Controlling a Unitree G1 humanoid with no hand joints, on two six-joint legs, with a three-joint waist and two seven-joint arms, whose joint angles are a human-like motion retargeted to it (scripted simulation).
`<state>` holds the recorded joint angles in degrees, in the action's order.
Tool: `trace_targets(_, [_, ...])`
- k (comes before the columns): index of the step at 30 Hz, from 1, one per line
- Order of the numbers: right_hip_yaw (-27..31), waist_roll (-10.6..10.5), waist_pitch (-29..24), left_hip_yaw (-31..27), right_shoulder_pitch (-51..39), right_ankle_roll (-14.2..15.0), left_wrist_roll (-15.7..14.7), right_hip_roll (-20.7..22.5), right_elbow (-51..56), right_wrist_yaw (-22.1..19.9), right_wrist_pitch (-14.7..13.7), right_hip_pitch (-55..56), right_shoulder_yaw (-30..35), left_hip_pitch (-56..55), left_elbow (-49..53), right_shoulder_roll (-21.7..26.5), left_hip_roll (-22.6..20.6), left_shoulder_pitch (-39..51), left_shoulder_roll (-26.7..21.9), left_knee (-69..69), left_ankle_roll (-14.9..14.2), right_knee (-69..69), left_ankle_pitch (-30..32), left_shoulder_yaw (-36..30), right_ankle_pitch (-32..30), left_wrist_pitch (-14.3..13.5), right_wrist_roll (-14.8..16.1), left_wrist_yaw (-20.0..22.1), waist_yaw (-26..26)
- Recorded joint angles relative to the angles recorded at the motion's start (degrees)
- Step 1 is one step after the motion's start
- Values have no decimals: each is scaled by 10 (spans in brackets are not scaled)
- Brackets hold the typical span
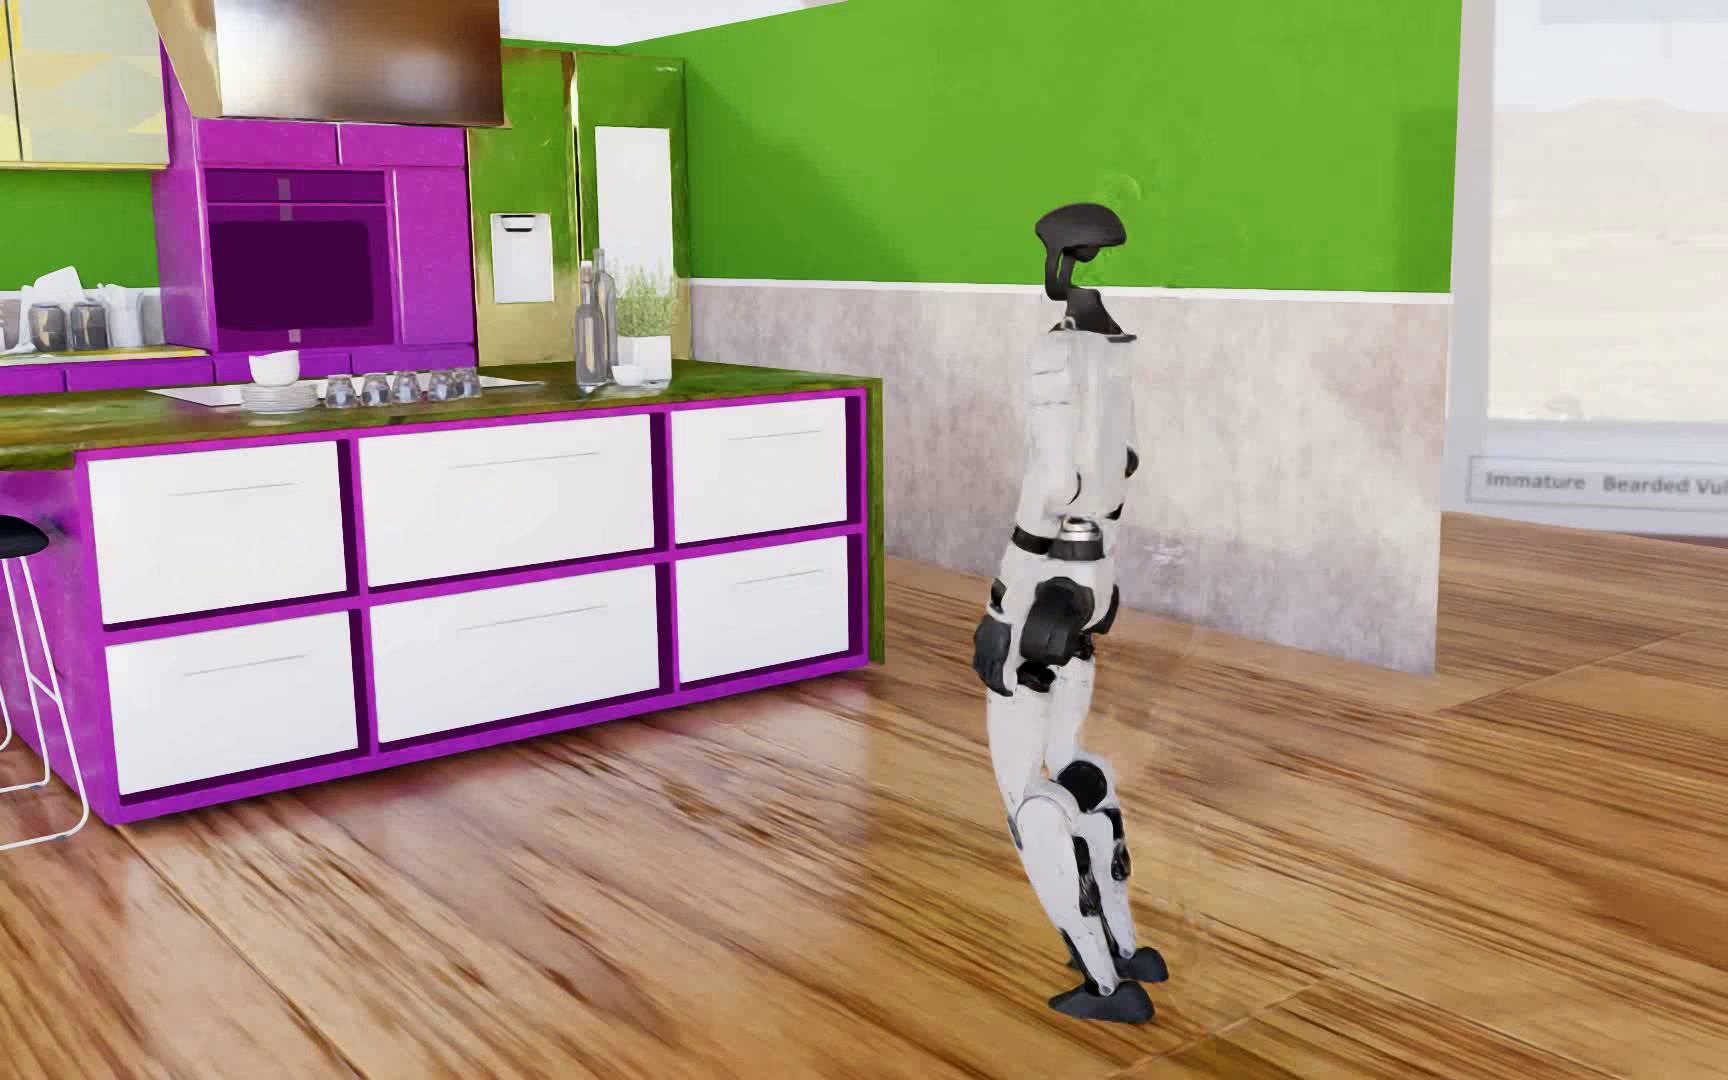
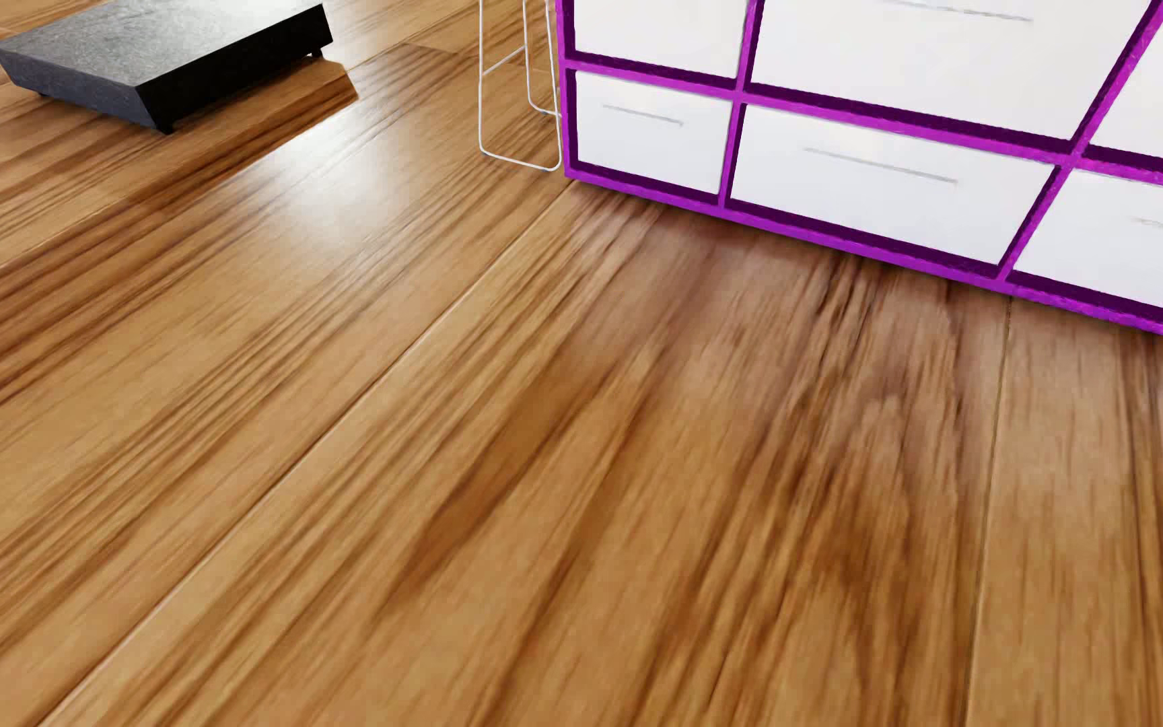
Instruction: Reach up
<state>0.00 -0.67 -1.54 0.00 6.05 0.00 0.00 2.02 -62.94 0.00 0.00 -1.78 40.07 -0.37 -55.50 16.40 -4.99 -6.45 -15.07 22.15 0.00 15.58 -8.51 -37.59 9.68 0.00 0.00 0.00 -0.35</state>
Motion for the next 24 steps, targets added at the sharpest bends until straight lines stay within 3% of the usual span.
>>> trace_targets(2, [0, -2, 0, 0, 1, 0, 0, 0, 3, 0, 0, -1, -4, 0, 34, 3, 0, -10, -5, 2, 0, 0, 0, 26, -1, 0, 0, 0, -1])
trace_targets(3, [0, -3, 1, 0, 8, 0, 0, 0, 12, 0, 0, -2, -12, 1, 119, 5, 0, -32, -10, 2, 0, -1, -2, 90, -3, 0, 0, 0, 3])
trace_targets(5, [0, -3, 4, 0, 25, 0, 0, -3, 14, 0, 0, -3, -20, 2, 445, 7, 0, -42, -61, -2, 0, -2, 5, 224, -23, 0, 0, 0, 22])
trace_targets(6, [0, -8, 8, 0, 38, 0, 0, -5, 14, 0, 0, -3, -28, 1, 579, 12, -1, 18, -88, -1, 0, -4, 10, 296, -36, 0, 0, 0, 38])
trace_targets(8, [0, -17, 9, 0, 38, 0, 0, -7, 4, 0, 0, -7, -8, -1, 735, 25, -1, 251, -154, 6, 0, -12, 7, 465, -51, 0, 0, 0, 49])
trace_targets(10, [0, -34, 3, 0, 16, 0, 0, -7, 3, 0, 0, -12, 32, 0, 774, 51, 0, 511, -265, 7, 0, -17, 18, 562, -66, 0, 0, 0, 26])
trace_targets(11, [0, -45, 0, 0, 6, 0, 0, -6, 8, 0, 0, -13, 38, 0, 777, 65, 0, 622, -319, 38, 0, -18, 45, 577, -73, 0, 0, 0, 13])
trace_targets(13, [0, -70, -1, 0, -5, 0, 0, -4, 15, 0, 0, -11, 28, 1, 781, 88, 1, 797, -405, 9, 0, -18, 11, 535, -75, 0, 0, 0, 1])
trace_targets(15, [0, -87, 5, 0, -4, 0, 0, -6, 14, 0, 0, -8, 10, 2, 793, 99, -1, 896, -452, 5, 0, -15, 11, 467, -70, 0, 0, 0, 11])
trace_targets(22, [0, -99, 11, 0, 11, 0, 0, -11, 11, 0, 0, -14, 11, 7, 804, 104, -7, 954, -497, 8, 0, -14, 7, 366, -70, 0, 0, 0, 15])
trace_targets(24, [0, -102, 11, 0, 15, 0, 0, -10, 6, 0, 0, -14, 11, 6, 801, 108, -7, 962, -502, 31, 0, -15, 34, 350, -71, 0, 0, 0, 14])
